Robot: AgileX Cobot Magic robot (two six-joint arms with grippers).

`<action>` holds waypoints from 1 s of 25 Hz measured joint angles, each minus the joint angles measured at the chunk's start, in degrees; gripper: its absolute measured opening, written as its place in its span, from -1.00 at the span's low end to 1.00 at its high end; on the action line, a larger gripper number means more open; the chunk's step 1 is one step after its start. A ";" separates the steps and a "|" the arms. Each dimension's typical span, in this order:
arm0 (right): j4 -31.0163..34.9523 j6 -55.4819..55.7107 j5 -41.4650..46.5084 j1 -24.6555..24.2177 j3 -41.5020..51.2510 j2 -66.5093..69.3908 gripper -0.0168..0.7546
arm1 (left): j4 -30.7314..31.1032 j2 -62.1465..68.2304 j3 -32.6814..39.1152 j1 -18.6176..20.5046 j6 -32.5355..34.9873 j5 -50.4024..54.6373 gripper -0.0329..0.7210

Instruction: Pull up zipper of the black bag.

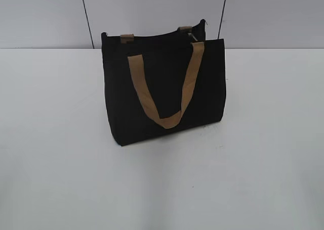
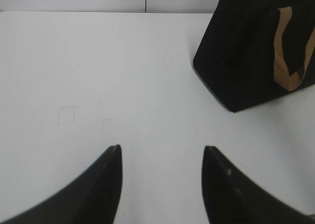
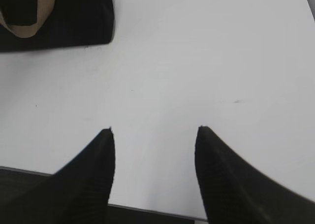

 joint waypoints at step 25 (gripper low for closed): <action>0.78 -0.16 -0.11 1.88 0.00 0.00 0.11 | 0.00 0.00 0.00 0.00 0.00 0.00 0.13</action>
